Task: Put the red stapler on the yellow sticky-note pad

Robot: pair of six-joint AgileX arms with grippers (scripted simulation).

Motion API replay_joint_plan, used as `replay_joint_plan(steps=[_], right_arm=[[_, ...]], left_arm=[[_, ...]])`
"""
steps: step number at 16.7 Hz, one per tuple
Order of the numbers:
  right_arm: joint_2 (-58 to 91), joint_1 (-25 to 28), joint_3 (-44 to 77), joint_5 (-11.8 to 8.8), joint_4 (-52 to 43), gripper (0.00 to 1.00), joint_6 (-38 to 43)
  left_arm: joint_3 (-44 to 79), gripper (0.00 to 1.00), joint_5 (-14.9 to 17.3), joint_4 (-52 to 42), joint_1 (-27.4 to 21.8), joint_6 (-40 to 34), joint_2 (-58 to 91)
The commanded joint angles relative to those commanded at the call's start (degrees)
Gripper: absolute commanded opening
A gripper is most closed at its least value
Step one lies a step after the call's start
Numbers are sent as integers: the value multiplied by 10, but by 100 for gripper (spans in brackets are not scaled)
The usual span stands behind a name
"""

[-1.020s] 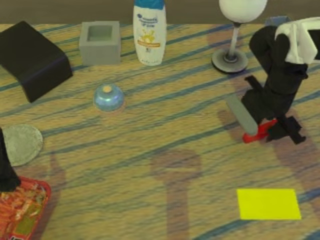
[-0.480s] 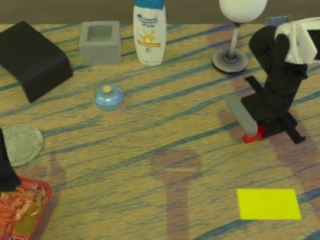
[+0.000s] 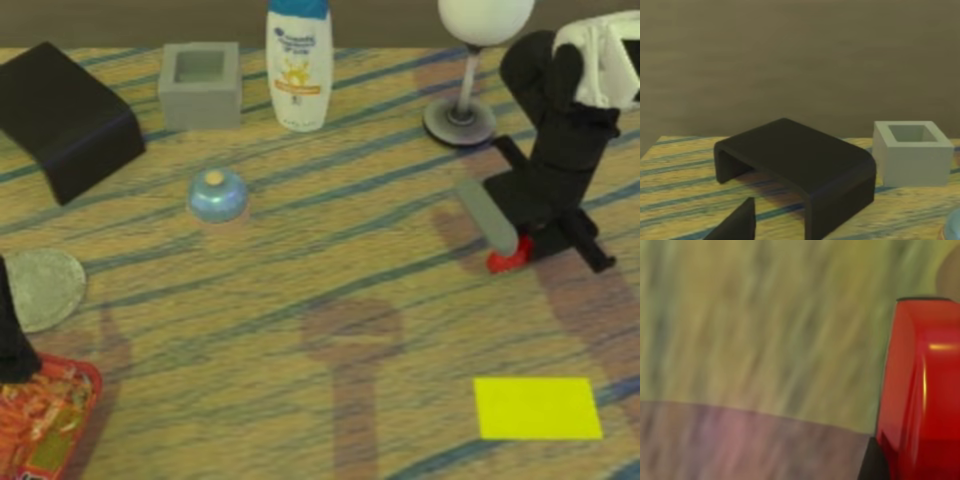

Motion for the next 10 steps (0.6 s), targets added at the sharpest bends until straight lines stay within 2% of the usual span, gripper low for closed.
replay_joint_plan(steps=[6, 10], right_arm=[[-40, 3, 92, -1, -141, 0, -1], [-48, 3, 104, -1, -156, 0, 1]], left_arm=[[0, 100, 0, 0, 0, 0, 0], [0, 100, 0, 0, 0, 0, 0]])
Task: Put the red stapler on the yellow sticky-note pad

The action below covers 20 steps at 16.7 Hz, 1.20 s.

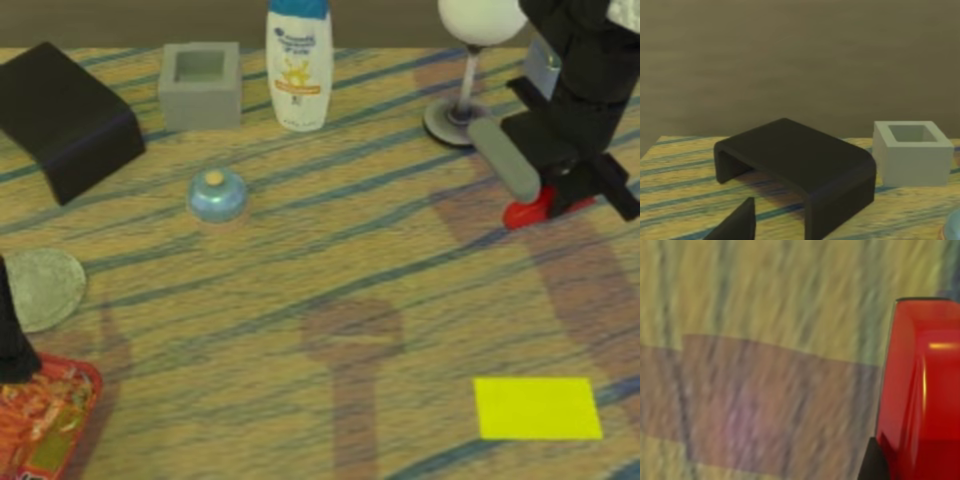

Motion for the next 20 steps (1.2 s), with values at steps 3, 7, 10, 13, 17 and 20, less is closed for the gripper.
replay_joint_plan(steps=[3, 7, 10, 13, 17, 20], right_arm=[[-7, 1, -10, 0, 4, 0, 9], [-87, 33, -95, 0, 21, 0, 95], [-170, 69, -201, -1, 33, 0, 194], [-250, 105, -301, -2, 45, 0, 290], [-305, 131, -357, -2, 54, 0, 347], [-306, 131, -357, -2, 54, 0, 347]], left_arm=[[0, 100, 0, 0, 0, 0, 0], [0, 100, 0, 0, 0, 0, 0], [0, 100, 0, 0, 0, 0, 0], [0, 100, 0, 0, 0, 0, 0], [0, 100, 0, 0, 0, 0, 0], [0, 100, 0, 0, 0, 0, 0]])
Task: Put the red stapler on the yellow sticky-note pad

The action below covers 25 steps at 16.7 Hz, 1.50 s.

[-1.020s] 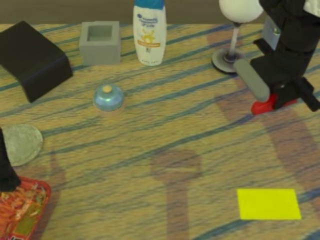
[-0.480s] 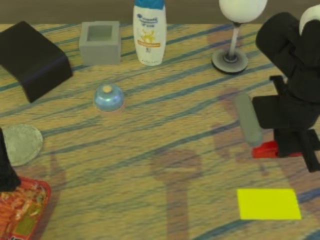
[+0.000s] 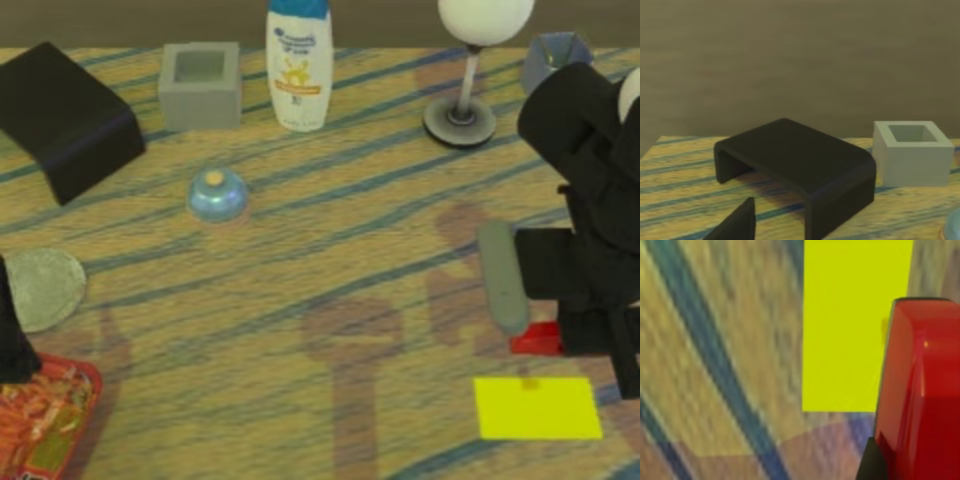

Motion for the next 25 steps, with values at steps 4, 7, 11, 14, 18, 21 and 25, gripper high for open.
replay_joint_plan(steps=[4, 7, 11, 14, 18, 21, 25], right_arm=[[10, -2, -14, 0, 21, 0, 0], [32, -3, -60, 1, 96, 0, 1], [71, -1, -132, 0, 209, 0, 1], [82, 0, -154, 0, 236, 0, 1], [82, 0, -154, 0, 236, 8, 1], [82, 0, -154, 0, 236, 30, 1], [82, 0, -154, 0, 236, 60, 1]], left_arm=[[0, 100, 0, 0, 0, 0, 0], [0, 100, 0, 0, 0, 0, 0], [0, 100, 0, 0, 0, 0, 0], [0, 100, 0, 0, 0, 0, 0], [0, 100, 0, 0, 0, 0, 0], [0, 100, 0, 0, 0, 0, 0], [0, 100, 0, 0, 0, 0, 0]])
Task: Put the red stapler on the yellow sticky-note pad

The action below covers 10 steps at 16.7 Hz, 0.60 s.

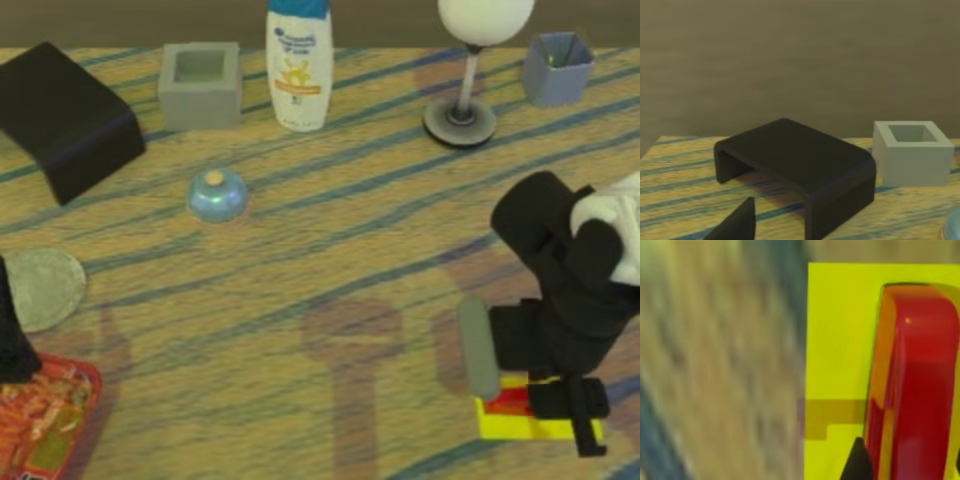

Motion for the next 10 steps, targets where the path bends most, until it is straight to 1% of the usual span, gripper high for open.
replay_joint_plan(steps=[5, 6, 10], right_arm=[[0, 0, 0, 0, 0, 98, 0], [0, 0, 0, 0, 0, 100, 0], [0, 0, 0, 0, 0, 100, 0]], left_arm=[[0, 100, 0, 0, 0, 0, 0], [0, 100, 0, 0, 0, 0, 0], [0, 100, 0, 0, 0, 0, 0]])
